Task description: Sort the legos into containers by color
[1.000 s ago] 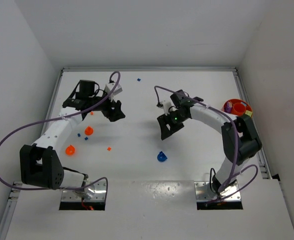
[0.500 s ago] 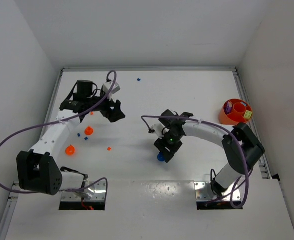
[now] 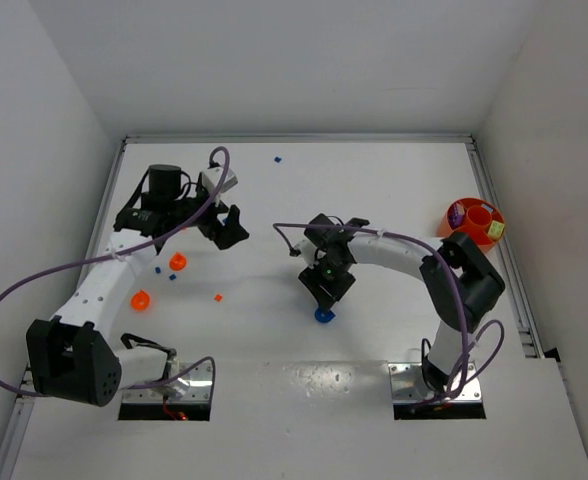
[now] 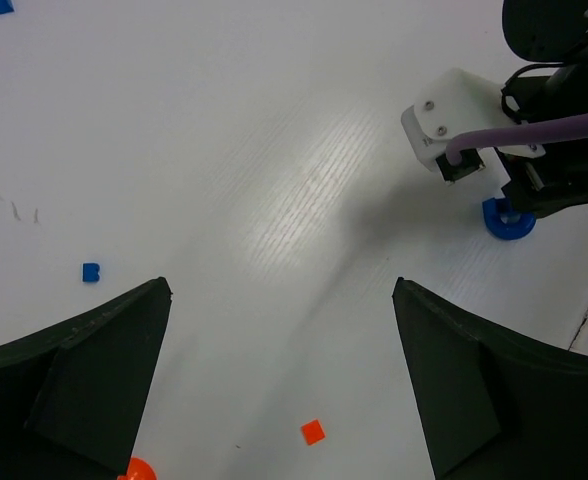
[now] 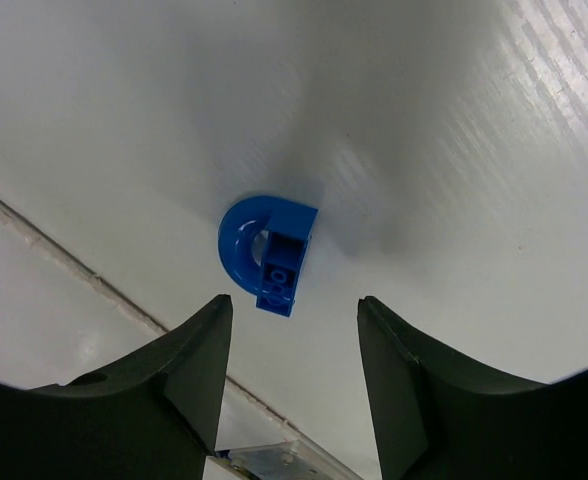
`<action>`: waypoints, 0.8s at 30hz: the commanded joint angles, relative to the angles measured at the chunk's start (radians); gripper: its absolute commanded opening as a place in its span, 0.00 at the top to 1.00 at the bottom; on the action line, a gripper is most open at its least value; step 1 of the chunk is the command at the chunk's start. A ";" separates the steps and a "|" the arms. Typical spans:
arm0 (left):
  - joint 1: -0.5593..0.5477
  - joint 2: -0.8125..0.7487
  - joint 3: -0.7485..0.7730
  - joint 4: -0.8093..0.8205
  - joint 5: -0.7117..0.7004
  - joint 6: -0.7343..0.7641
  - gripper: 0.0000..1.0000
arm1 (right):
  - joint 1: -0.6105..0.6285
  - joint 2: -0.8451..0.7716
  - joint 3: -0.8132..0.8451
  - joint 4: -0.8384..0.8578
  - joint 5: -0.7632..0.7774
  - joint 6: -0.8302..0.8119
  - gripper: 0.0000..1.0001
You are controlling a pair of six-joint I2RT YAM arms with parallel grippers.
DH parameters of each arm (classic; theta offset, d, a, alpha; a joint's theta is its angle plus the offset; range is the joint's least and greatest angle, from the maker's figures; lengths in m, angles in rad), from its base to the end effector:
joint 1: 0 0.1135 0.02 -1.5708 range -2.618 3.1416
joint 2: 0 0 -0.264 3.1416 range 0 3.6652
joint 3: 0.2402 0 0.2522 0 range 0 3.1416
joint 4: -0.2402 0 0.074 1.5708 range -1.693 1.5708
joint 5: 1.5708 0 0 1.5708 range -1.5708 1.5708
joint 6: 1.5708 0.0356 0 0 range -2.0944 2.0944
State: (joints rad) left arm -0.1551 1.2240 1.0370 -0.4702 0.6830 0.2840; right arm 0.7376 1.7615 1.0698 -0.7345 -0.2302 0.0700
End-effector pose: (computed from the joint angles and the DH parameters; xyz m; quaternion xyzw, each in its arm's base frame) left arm 0.2559 -0.0628 0.3131 0.3283 0.7932 -0.2732 0.4341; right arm 0.2259 0.2163 0.1551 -0.3324 0.9334 0.1335 0.0210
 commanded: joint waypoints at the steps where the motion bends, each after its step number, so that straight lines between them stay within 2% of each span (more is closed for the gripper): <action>1: 0.009 -0.024 -0.014 0.031 0.003 0.000 0.00 | 0.009 0.023 0.048 0.012 0.011 0.044 0.47; 17: 0.019 -0.015 -0.023 0.050 -0.008 0.009 0.00 | 0.028 0.104 0.076 0.003 0.028 0.044 0.52; 21: 0.019 -0.015 -0.014 0.060 -0.043 0.000 0.00 | 0.037 0.115 0.076 0.003 0.049 0.053 0.59; 24: 0.019 -0.015 -0.014 0.061 -0.043 -0.009 0.00 | 0.037 0.136 0.076 0.012 0.069 0.053 0.68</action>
State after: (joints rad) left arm -0.1486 1.2236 1.0138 -0.4500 0.6456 0.2840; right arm 0.7654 1.8729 1.1107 -0.7341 -0.1970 0.1131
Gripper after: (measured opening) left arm 0.995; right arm 0.337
